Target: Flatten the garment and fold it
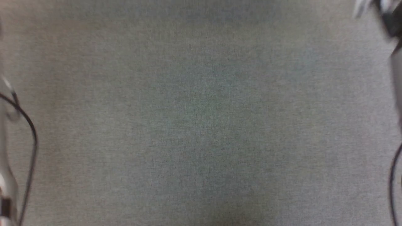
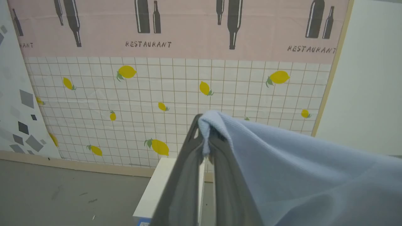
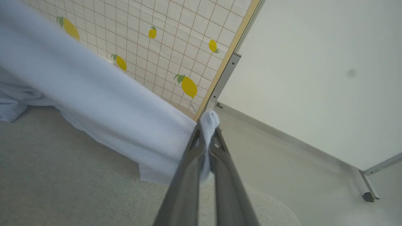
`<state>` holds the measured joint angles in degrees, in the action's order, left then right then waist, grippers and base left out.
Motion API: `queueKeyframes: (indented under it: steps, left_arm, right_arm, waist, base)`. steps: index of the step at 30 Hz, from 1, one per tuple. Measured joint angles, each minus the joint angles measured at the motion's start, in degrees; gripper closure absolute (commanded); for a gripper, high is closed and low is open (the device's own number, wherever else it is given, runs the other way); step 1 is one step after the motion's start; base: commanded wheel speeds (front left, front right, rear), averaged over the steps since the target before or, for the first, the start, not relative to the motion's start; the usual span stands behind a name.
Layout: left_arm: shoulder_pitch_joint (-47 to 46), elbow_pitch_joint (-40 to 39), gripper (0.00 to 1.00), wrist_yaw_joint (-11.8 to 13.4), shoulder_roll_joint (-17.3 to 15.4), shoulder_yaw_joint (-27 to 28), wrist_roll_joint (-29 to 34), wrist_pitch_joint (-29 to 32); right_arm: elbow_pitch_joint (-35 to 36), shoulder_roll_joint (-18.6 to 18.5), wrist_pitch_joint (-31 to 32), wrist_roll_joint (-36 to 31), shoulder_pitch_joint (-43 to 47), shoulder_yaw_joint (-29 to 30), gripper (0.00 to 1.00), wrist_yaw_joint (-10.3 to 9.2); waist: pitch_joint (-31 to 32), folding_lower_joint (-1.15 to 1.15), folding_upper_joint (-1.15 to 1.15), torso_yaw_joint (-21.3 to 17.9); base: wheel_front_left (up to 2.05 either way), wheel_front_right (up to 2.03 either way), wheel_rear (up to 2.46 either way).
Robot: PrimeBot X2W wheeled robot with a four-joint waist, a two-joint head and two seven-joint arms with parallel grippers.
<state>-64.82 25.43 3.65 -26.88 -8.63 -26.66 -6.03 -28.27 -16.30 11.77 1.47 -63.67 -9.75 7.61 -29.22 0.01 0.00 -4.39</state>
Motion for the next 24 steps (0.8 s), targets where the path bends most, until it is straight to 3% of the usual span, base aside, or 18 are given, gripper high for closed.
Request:
queueKeyframes:
  steps: [6, 13, 17, 24]
  left_arm:
    - [16.8, 1.6, 1.00, -2.0, -0.2, -3.3, -1.0, 5.2]
    - [37.0, -3.3, 1.00, -3.2, -0.1, -5.1, -5.5, 11.5]
    - [47.6, -8.0, 1.00, -2.1, 0.9, -5.9, -8.1, 14.1]
    - [60.8, -14.8, 1.00, 1.0, 2.4, -5.6, -11.7, 16.2]
  right_arm:
    - [-0.5, -1.2, 0.9, 6.5, 13.3, -3.5, 1.00, 0.00]
    - [3.5, -2.4, 2.2, 11.8, 29.4, -3.2, 1.00, 0.00]
    - [6.6, -1.2, 3.0, 14.3, 40.2, 0.7, 1.00, -0.01]
    - [15.2, 3.1, 5.8, 13.1, 54.4, 7.7, 1.00, -0.02]
  waist:
    - [5.8, -0.01, 0.00, 1.3]
    - [13.2, -0.02, 0.00, 3.3]
    - [17.0, -0.02, 0.00, 4.6]
    - [21.8, -0.02, 0.00, 6.6]
  base:
    - [0.00, 0.00, 0.00]
    - [0.00, 0.00, 0.00]
    - [0.00, 0.00, 0.00]
    - [0.00, 0.00, 0.00]
